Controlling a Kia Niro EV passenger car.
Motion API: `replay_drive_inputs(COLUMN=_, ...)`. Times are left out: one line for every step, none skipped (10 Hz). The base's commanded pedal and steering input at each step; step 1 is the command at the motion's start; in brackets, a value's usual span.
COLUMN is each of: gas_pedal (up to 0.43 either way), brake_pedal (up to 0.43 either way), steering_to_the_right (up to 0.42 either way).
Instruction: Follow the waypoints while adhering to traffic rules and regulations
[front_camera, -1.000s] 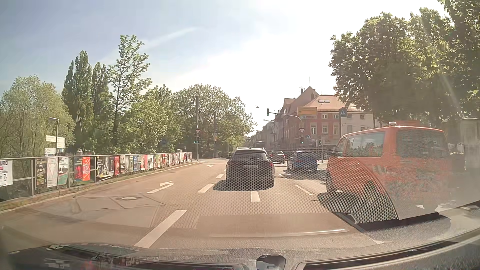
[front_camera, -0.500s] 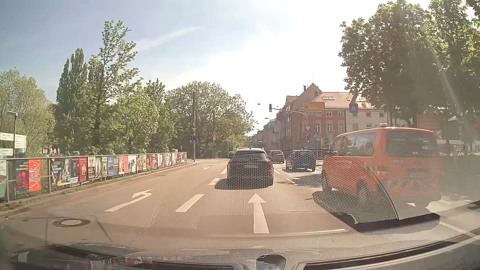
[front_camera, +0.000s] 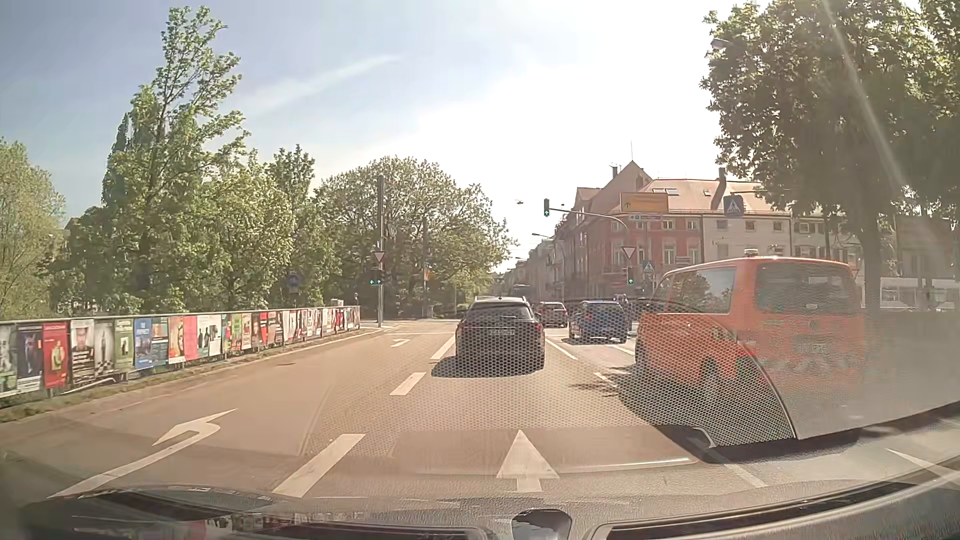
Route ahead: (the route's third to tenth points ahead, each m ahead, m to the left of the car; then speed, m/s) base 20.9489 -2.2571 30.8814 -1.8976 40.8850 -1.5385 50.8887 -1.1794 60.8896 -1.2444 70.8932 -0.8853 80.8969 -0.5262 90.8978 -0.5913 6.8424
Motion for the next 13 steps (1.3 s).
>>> replay_drive_inputs(gas_pedal=0.118, brake_pedal=0.0, steering_to_the_right=-0.004)
replay_drive_inputs(gas_pedal=0.118, brake_pedal=0.0, steering_to_the_right=-0.004)
replay_drive_inputs(gas_pedal=0.118, brake_pedal=0.0, steering_to_the_right=-0.004)
replay_drive_inputs(gas_pedal=0.118, brake_pedal=0.0, steering_to_the_right=-0.004)
replay_drive_inputs(gas_pedal=0.118, brake_pedal=0.0, steering_to_the_right=-0.004)
replay_drive_inputs(gas_pedal=0.118, brake_pedal=0.0, steering_to_the_right=-0.004)
replay_drive_inputs(gas_pedal=0.118, brake_pedal=0.0, steering_to_the_right=-0.003)
replay_drive_inputs(gas_pedal=0.118, brake_pedal=0.0, steering_to_the_right=-0.002)
replay_drive_inputs(gas_pedal=0.118, brake_pedal=0.0, steering_to_the_right=-0.001)
replay_drive_inputs(gas_pedal=0.118, brake_pedal=0.0, steering_to_the_right=-0.001)
replay_drive_inputs(gas_pedal=0.118, brake_pedal=0.0, steering_to_the_right=-0.001)
replay_drive_inputs(gas_pedal=0.118, brake_pedal=0.0, steering_to_the_right=-0.001)
replay_drive_inputs(gas_pedal=0.118, brake_pedal=0.0, steering_to_the_right=-0.001)
